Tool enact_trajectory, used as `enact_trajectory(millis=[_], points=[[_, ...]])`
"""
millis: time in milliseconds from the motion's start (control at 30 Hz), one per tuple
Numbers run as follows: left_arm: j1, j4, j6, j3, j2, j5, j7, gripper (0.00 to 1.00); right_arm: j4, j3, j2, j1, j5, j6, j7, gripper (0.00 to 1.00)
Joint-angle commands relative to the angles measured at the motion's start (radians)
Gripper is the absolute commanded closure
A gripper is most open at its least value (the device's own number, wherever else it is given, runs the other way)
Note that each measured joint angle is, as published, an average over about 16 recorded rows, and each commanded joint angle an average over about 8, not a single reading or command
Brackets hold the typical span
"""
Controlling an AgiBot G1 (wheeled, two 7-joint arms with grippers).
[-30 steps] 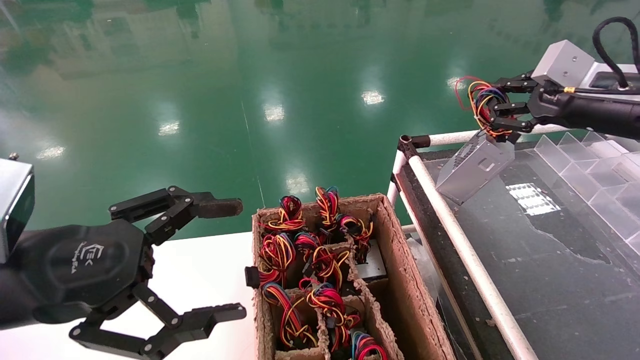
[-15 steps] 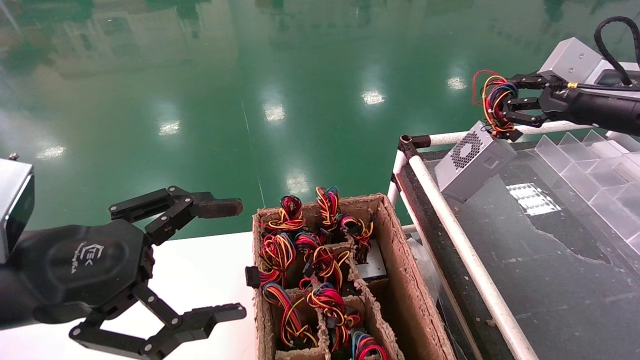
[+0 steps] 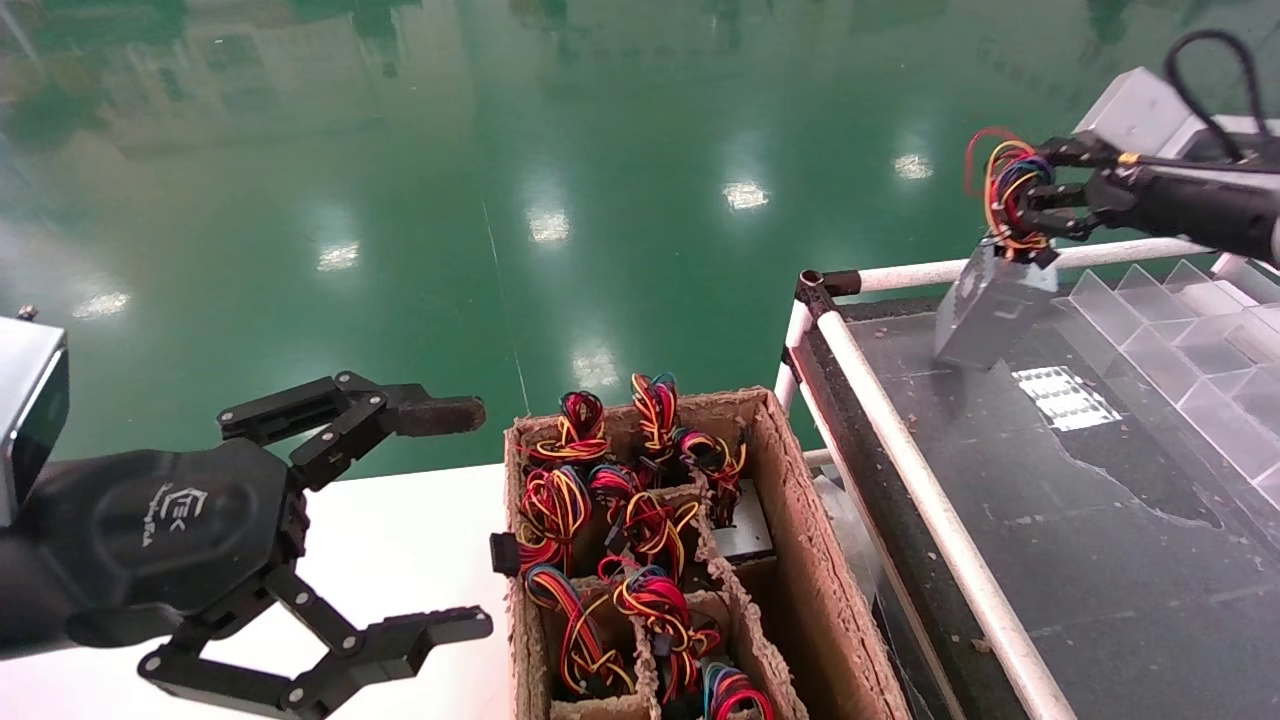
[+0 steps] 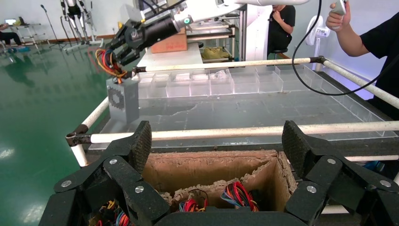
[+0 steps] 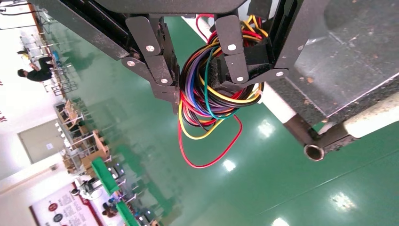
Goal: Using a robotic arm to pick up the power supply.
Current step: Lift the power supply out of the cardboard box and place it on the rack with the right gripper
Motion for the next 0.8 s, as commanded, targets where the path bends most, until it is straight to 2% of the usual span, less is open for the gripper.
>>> enact_trajectory(millis=[33, 233, 533, 800], points=[[0.000, 0.000, 0.000, 0.000, 0.000, 0.000, 0.000, 0.00, -0.003, -0.001, -0.010, -0.003, -0.002, 0.013, 0.000, 1.00], [0.000, 0.000, 0.000, 0.000, 0.000, 0.000, 0.000, 0.00, -0.003, -0.005, -0.054, -0.006, -0.006, 0.030, 0.004, 1.00], [0.000, 0.000, 0.000, 0.000, 0.000, 0.000, 0.000, 0.00, 0.003, -0.008, -0.126, -0.007, -0.011, 0.011, 0.010, 1.00], [0.000, 0.000, 0.000, 0.000, 0.000, 0.000, 0.000, 0.00, -0.005, -0.012, -0.178, -0.016, -0.016, 0.091, 0.007, 1.00]])
